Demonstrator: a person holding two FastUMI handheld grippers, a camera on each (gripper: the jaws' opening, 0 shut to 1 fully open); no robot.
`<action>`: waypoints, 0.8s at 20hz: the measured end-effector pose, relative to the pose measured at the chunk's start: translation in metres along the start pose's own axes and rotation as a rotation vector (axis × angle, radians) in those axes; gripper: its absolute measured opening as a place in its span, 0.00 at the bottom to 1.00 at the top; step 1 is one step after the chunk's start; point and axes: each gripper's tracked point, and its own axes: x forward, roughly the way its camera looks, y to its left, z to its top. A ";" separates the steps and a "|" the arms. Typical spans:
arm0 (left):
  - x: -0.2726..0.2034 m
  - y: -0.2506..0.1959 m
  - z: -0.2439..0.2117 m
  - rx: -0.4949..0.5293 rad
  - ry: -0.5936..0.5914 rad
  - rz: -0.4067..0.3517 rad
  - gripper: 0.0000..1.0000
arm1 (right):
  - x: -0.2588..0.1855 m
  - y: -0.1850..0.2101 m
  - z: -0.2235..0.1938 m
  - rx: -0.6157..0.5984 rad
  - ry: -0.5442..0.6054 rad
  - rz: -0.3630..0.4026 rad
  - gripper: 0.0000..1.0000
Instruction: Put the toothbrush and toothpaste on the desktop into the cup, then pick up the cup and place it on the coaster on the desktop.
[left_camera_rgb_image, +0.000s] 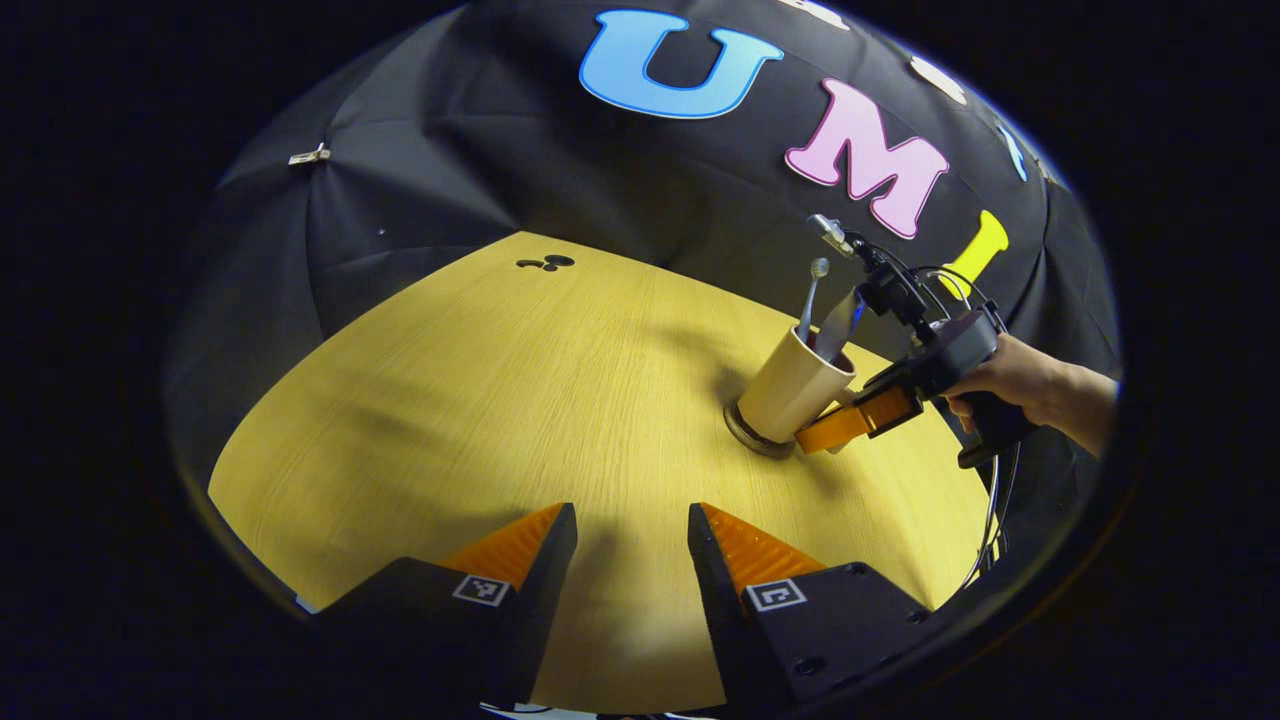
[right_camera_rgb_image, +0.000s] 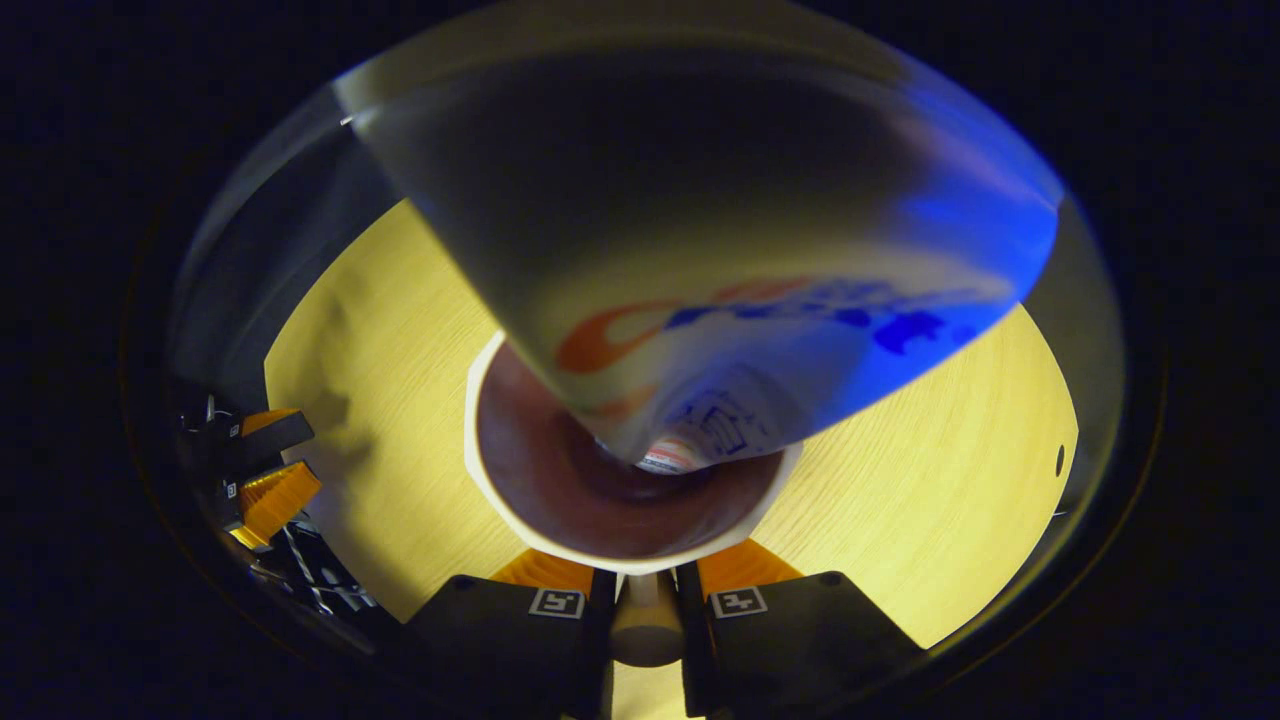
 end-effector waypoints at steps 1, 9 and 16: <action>0.000 0.001 0.000 -0.002 0.001 0.001 0.71 | 0.001 0.000 -0.001 -0.002 0.006 -0.004 0.31; 0.000 0.005 -0.001 -0.013 0.007 0.011 0.71 | 0.005 -0.001 -0.003 -0.007 0.026 -0.012 0.31; -0.001 0.002 0.001 -0.005 0.003 0.007 0.71 | 0.005 0.000 -0.004 -0.019 0.036 -0.003 0.33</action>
